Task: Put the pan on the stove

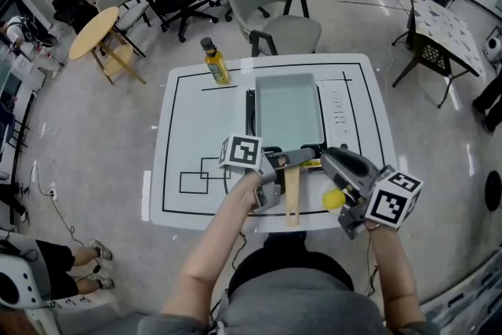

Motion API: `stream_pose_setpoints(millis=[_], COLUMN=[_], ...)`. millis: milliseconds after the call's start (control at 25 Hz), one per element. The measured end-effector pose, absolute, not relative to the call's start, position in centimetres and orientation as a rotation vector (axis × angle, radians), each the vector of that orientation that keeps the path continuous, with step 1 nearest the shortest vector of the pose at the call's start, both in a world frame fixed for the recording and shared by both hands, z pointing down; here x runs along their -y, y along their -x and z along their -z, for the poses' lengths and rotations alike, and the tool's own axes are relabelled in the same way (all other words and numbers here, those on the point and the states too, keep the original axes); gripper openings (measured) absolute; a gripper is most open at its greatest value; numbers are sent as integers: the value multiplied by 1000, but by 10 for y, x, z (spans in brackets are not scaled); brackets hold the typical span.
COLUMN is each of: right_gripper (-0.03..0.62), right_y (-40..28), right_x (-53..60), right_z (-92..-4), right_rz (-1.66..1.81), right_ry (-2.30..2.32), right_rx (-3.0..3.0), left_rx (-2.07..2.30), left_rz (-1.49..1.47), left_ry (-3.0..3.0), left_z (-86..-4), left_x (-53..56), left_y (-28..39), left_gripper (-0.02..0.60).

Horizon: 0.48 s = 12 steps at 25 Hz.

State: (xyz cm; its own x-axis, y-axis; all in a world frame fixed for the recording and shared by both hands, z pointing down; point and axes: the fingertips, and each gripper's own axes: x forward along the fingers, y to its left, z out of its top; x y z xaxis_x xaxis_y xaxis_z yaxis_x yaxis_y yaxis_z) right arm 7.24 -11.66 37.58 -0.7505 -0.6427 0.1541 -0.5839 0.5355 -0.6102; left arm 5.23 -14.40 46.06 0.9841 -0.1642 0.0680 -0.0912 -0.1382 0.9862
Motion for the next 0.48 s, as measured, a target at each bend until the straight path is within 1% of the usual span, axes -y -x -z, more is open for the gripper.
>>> stream_pose_setpoints(millis=[280,480], right_gripper=[49,5], right_y=[-78,-77], right_x=[133,138], right_z=[-346,-339], right_rz=[675,575], right_ry=[1274,1336], right_rx=[-2754,-2765], left_rx=[194,188], left_rz=[72,85], left_ry=[-1714,-1707], left_z=[-461,-462], left_x=[144,145], left_y=[-53,-52], left_gripper=[169,169])
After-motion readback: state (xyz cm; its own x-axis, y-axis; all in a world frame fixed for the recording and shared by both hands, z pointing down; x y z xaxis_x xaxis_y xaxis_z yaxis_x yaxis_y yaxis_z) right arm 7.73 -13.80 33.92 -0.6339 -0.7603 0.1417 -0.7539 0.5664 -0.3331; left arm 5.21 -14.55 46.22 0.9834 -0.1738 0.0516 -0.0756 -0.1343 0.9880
